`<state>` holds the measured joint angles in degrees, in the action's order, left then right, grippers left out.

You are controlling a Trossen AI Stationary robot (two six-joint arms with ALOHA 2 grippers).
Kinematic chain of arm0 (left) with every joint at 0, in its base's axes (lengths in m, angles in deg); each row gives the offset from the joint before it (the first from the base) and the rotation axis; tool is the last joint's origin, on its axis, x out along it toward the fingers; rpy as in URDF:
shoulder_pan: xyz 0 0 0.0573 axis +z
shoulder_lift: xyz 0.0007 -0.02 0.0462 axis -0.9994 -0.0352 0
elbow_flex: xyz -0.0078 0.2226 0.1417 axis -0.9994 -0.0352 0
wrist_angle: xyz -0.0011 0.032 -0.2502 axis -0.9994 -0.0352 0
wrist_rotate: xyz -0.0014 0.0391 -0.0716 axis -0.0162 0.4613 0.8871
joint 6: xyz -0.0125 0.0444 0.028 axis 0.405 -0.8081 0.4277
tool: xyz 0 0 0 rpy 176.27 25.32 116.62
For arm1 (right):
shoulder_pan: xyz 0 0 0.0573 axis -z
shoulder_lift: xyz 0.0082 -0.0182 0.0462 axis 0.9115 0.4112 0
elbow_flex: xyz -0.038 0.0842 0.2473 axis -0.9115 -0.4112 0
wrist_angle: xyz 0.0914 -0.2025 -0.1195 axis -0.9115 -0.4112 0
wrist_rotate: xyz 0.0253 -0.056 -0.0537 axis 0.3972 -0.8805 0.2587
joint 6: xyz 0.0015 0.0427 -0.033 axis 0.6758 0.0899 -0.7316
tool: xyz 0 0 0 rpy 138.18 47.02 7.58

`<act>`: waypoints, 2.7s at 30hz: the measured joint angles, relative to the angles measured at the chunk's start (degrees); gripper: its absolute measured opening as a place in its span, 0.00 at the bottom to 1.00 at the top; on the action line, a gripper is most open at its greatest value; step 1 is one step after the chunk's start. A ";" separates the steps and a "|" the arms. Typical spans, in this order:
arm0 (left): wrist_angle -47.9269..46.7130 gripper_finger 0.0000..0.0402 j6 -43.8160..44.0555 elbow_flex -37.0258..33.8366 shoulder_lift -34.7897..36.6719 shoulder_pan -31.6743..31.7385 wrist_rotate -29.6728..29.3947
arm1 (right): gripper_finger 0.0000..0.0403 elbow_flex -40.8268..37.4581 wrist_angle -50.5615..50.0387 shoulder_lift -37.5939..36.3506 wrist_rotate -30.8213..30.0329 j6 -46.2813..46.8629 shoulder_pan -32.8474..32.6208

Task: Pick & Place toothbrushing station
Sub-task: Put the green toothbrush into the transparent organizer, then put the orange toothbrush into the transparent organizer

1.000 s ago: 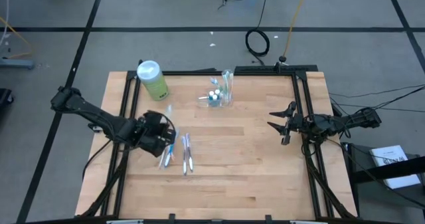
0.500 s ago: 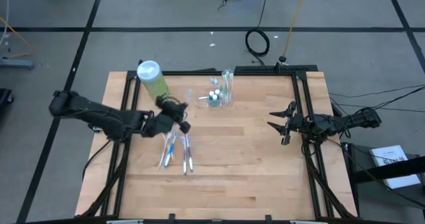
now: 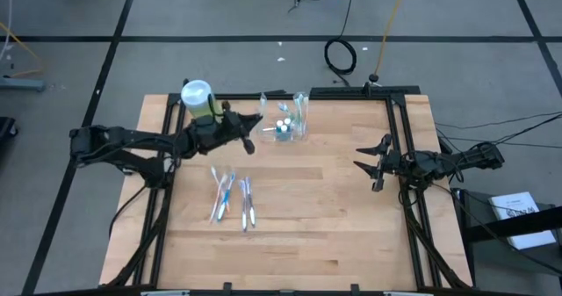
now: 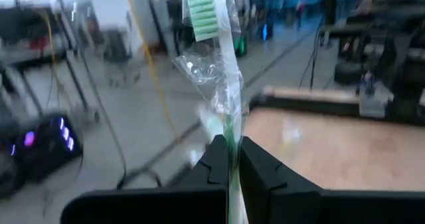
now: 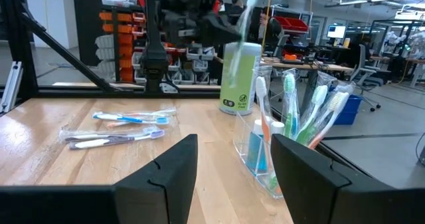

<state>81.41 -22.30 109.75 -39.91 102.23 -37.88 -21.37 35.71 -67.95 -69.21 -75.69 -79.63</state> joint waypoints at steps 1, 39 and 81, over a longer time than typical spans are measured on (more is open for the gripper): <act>3.08 0.02 -0.90 -0.18 -1.13 1.04 1.91 | 0.45 0.00 0.00 0.02 0.00 -0.02 -0.02; 35.34 0.03 12.82 -0.85 -34.72 10.05 8.29 | 0.45 0.00 0.00 0.02 0.00 0.00 -0.02; 17.55 0.38 3.52 -0.85 -13.58 8.62 6.12 | 0.45 0.00 0.00 0.02 0.00 0.00 -0.02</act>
<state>98.96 -18.78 108.89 -53.49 110.85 -31.75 -21.37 35.71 -67.93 -69.21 -75.69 -79.65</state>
